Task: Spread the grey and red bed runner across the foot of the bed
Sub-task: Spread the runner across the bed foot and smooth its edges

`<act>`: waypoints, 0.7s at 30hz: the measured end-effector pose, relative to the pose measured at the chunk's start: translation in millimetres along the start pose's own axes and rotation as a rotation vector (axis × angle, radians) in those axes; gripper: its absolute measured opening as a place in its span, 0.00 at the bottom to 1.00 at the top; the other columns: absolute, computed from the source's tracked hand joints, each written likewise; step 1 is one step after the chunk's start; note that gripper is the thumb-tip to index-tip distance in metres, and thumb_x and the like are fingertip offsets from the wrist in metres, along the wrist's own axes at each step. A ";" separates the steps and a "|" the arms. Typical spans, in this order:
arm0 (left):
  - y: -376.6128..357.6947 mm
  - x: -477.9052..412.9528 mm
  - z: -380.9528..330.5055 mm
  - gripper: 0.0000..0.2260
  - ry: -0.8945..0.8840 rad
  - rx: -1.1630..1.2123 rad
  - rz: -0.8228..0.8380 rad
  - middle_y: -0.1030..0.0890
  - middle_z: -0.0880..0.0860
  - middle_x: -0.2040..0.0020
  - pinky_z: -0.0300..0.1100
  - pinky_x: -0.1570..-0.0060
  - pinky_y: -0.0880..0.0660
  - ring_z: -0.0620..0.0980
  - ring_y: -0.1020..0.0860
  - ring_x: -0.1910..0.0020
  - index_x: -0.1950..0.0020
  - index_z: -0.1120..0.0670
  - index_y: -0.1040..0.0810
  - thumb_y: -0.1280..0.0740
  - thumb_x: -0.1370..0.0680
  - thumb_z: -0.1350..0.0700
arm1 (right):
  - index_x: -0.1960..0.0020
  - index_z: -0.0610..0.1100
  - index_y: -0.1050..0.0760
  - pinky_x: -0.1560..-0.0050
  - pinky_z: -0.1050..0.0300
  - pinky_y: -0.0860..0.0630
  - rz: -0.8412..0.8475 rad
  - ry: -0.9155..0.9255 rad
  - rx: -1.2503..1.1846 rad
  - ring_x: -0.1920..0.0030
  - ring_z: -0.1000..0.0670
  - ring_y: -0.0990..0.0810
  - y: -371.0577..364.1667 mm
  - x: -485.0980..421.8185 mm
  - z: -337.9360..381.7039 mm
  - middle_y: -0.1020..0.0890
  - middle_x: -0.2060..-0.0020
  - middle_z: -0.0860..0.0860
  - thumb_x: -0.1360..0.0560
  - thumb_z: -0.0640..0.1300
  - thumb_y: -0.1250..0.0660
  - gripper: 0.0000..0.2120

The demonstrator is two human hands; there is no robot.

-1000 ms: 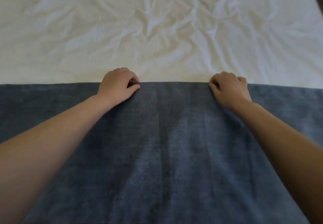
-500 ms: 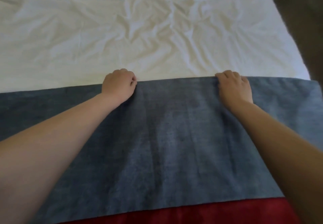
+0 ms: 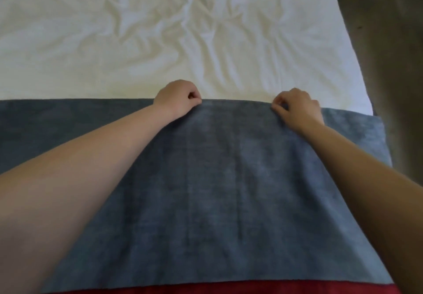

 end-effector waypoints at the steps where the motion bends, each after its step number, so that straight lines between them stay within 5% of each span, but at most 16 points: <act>1: -2.0 -2.1 0.5 0.05 0.019 0.004 -0.008 0.18 0.48 0.51 0.47 0.51 0.25 0.49 0.23 0.52 0.54 0.51 0.19 0.34 0.22 0.54 | 0.50 0.49 0.22 0.47 0.46 0.31 0.053 0.038 0.008 0.46 0.44 0.26 -4.6 -4.6 -0.9 0.24 0.51 0.48 0.23 0.52 0.37 0.08; 8: -5.7 -3.3 4.6 0.05 0.072 -0.020 -0.087 0.18 0.46 0.53 0.45 0.53 0.27 0.48 0.23 0.52 0.54 0.50 0.19 0.34 0.23 0.52 | 0.56 0.52 0.24 0.49 0.50 0.39 0.145 0.049 -0.038 0.51 0.49 0.25 -19.6 -25.4 -12.5 0.22 0.58 0.55 0.23 0.54 0.38 0.08; 12: 18.8 14.2 19.6 0.10 0.064 -0.058 -0.089 0.19 0.48 0.55 0.49 0.54 0.25 0.51 0.22 0.54 0.54 0.52 0.19 0.38 0.22 0.50 | 0.53 0.50 0.24 0.48 0.48 0.34 0.145 0.118 -0.019 0.52 0.46 0.24 -7.3 -22.4 -2.7 0.21 0.54 0.51 0.22 0.49 0.42 0.09; 16: 66.7 51.2 77.3 0.10 0.118 -0.178 -0.126 0.19 0.50 0.51 0.48 0.53 0.25 0.53 0.23 0.52 0.51 0.52 0.19 0.40 0.21 0.56 | 0.46 0.51 0.23 0.45 0.44 0.28 0.153 0.116 0.131 0.45 0.41 0.24 12.5 -15.8 -0.1 0.22 0.47 0.46 0.22 0.49 0.41 0.10; 21: 130.4 104.4 182.6 0.09 0.262 -0.185 -0.183 0.19 0.53 0.47 0.51 0.47 0.26 0.56 0.23 0.47 0.48 0.54 0.19 0.39 0.21 0.58 | 0.45 0.49 0.22 0.43 0.45 0.28 0.228 0.089 0.039 0.43 0.42 0.24 7.8 -13.7 70.3 0.22 0.43 0.45 0.23 0.48 0.41 0.11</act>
Point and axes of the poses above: each hand's wrist, its own x-axis away from the middle knuckle, its own y-axis out of the back of the hand, z = x × y, the point moved 8 cm from there along -x, towards the middle knuckle
